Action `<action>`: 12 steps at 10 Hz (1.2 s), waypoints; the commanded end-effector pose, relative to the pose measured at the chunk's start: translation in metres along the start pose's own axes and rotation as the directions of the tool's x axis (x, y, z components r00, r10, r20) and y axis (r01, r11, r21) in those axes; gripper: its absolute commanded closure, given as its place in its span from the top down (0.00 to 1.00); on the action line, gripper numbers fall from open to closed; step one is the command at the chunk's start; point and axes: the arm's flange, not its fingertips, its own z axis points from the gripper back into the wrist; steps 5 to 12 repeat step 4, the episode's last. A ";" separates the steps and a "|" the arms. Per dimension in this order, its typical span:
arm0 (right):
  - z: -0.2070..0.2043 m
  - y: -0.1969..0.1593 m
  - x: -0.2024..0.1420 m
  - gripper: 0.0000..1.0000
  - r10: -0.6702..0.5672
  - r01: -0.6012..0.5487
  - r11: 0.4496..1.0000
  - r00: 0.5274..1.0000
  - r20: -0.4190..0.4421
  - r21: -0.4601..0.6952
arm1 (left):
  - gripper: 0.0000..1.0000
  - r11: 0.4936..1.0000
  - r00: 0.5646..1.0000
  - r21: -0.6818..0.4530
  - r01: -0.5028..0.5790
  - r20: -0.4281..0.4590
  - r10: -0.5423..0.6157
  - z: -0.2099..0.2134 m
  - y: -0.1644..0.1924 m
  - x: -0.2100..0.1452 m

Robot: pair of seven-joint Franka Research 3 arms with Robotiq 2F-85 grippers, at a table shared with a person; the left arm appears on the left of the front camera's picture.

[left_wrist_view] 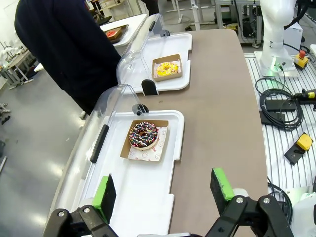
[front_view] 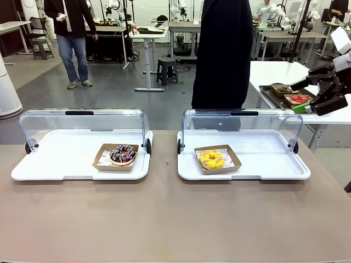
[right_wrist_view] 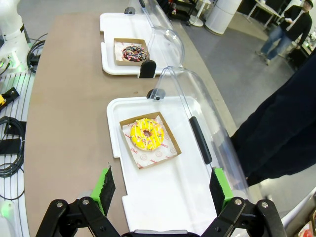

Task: Provide the desired donut to the person.
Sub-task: Place the picked Paper togo box onto the Handle tray extended by the person.

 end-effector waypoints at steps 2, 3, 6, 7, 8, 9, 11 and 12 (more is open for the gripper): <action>-0.001 -0.001 -0.001 1.00 0.009 -0.009 1.000 1.000 0.018 -0.002 | 1.00 1.000 1.000 0.002 0.013 0.019 -0.013 0.001 0.000 -0.001; -0.001 -0.001 -0.001 1.00 0.009 -0.009 1.000 1.000 0.018 -0.002 | 1.00 1.000 1.000 0.002 0.013 0.019 -0.013 0.001 0.000 -0.001; -0.001 -0.001 -0.001 1.00 0.009 -0.009 1.000 1.000 0.018 -0.002 | 1.00 1.000 1.000 0.002 0.013 0.019 -0.013 0.001 0.000 -0.001; -0.001 -0.001 -0.001 1.00 0.009 -0.009 1.000 1.000 0.018 -0.002 | 1.00 1.000 1.000 0.002 0.013 0.019 -0.013 0.001 0.000 -0.001; -0.001 -0.001 -0.001 1.00 0.009 -0.009 1.000 1.000 0.018 -0.002 | 1.00 1.000 1.000 0.002 0.013 0.019 -0.013 0.001 0.000 -0.001; -0.001 -0.001 -0.001 1.00 0.009 -0.009 1.000 1.000 0.018 -0.002 | 1.00 1.000 1.000 0.002 0.013 0.019 -0.013 0.001 0.000 -0.001; -0.001 -0.001 -0.001 1.00 0.009 -0.009 1.000 1.000 0.018 -0.002 | 1.00 1.000 1.000 0.002 0.013 0.019 -0.013 0.001 0.000 -0.001; -0.001 -0.001 -0.001 1.00 0.009 -0.009 1.000 1.000 0.018 -0.002 | 1.00 1.000 1.000 0.002 0.013 0.019 -0.013 0.001 0.000 -0.001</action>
